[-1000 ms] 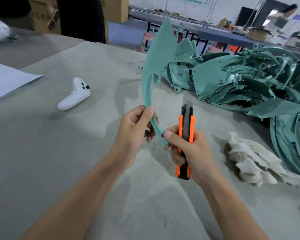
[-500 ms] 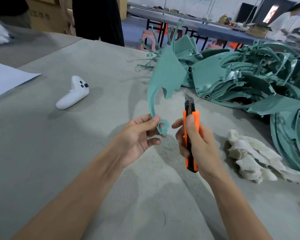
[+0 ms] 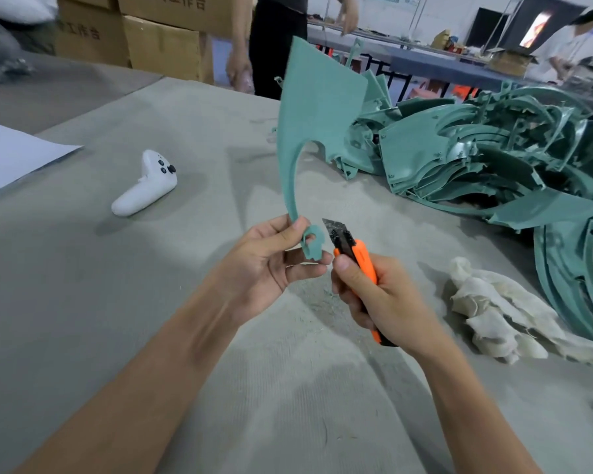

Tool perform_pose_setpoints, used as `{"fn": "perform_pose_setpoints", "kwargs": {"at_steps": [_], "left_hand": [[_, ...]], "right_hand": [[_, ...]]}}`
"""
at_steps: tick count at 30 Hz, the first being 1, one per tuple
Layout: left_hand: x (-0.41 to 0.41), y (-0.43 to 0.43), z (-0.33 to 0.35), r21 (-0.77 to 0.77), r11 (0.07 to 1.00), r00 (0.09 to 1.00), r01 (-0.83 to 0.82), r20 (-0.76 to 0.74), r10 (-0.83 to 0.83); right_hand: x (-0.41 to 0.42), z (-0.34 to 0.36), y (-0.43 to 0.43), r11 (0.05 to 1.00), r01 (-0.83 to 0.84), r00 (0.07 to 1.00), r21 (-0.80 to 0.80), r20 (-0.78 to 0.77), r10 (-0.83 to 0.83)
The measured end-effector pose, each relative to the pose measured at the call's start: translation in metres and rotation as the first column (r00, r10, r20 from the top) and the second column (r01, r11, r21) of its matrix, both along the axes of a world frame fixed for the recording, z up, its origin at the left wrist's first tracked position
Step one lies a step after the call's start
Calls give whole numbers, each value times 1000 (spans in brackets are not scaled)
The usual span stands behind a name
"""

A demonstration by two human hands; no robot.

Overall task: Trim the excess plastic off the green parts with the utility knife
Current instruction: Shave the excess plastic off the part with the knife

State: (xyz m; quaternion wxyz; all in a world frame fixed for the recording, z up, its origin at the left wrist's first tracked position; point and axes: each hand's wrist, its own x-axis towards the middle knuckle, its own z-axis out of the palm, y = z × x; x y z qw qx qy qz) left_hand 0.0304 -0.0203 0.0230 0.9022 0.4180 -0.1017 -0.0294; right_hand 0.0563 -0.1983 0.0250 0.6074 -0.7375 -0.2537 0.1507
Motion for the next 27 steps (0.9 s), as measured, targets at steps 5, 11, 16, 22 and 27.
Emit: {"fn": "perform_pose_setpoints", "kwargs": {"at_steps": [5, 11, 16, 22, 27], "left_hand": [[1, -3, -1, 46, 999, 1000, -11, 5, 11], [2, -1, -2, 29, 999, 999, -46, 14, 45], [1, 1, -1, 21, 998, 999, -52, 7, 52], [-1, -3, 1, 92, 995, 999, -43, 27, 41], [-2, -3, 0, 85, 994, 998, -63, 16, 62]], "right_hand": [[-2, -1, 1, 1000, -22, 1000, -14, 1, 22], [-1, -3, -1, 997, -71, 997, -6, 1, 71], [2, -5, 2, 999, 34, 999, 25, 0, -34], [4, -5, 4, 997, 73, 997, 11, 2, -73], [3, -5, 0, 1000, -15, 1000, -18, 2, 15]]}}
